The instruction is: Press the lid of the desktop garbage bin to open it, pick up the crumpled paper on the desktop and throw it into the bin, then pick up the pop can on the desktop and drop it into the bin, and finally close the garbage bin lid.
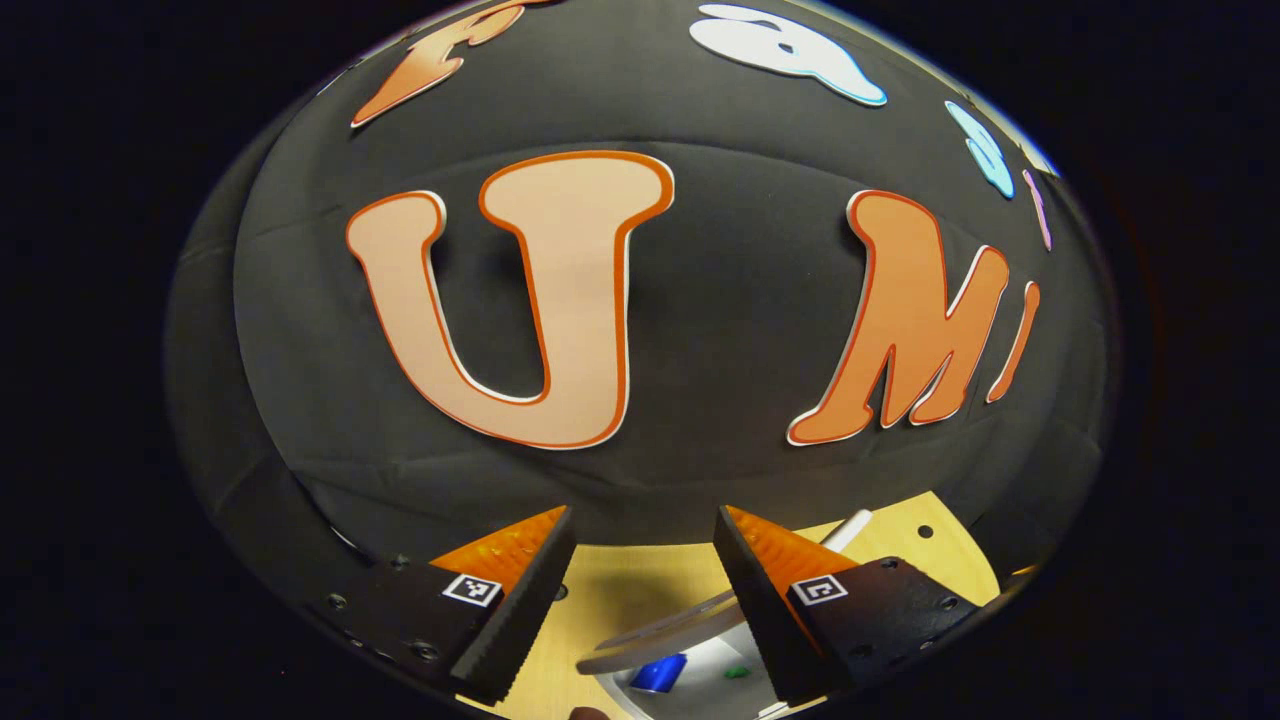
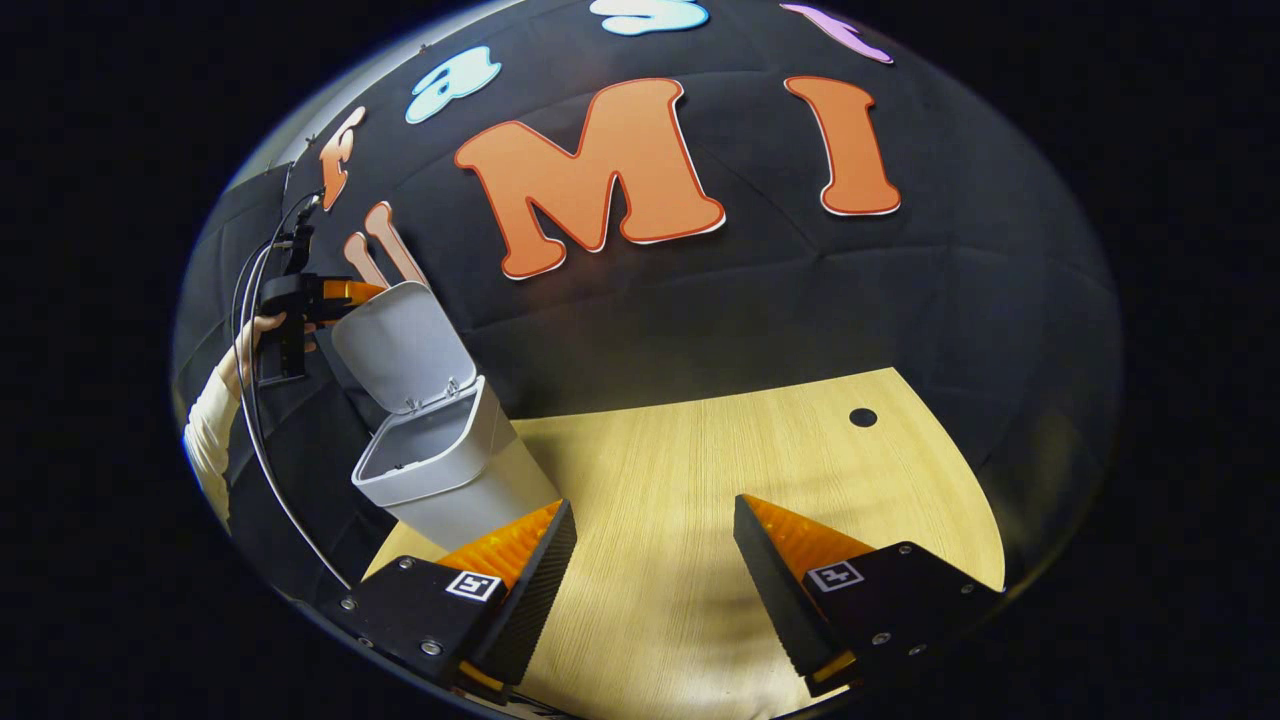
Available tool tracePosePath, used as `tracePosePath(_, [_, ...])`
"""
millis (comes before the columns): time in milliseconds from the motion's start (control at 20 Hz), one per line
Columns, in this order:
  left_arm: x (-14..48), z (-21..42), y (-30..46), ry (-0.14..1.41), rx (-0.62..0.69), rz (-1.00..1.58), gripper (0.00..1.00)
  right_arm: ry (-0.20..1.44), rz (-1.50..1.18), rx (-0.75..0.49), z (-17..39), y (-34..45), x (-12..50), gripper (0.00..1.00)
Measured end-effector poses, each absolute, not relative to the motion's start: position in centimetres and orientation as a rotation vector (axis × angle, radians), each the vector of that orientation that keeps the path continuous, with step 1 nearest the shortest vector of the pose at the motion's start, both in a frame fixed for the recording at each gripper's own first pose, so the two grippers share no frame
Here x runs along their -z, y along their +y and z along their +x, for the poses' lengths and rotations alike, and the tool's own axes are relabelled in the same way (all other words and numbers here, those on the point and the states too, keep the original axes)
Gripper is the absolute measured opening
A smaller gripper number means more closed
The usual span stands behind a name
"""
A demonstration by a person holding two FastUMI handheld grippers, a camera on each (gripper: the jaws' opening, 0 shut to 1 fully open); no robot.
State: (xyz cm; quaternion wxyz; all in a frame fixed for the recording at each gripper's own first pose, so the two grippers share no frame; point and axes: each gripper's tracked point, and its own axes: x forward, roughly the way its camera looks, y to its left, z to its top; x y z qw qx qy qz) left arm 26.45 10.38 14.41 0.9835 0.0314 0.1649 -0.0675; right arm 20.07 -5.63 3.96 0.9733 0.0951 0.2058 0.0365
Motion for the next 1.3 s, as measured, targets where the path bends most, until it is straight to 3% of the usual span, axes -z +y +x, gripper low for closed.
tracePosePath(700, [-5.9, 16.0, 4.8, 0.43, 0.277, -0.123, 0.94, 0.439, 0.188, -0.139, 19.8, -3.8, -3.7, 0.95])
tracePosePath(1300, [2.1, 12.3, 4.5, 0.47, 0.198, 0.04, 0.95, 0.467, 0.186, -0.191, 18.0, -4.4, -3.0, 0.95])
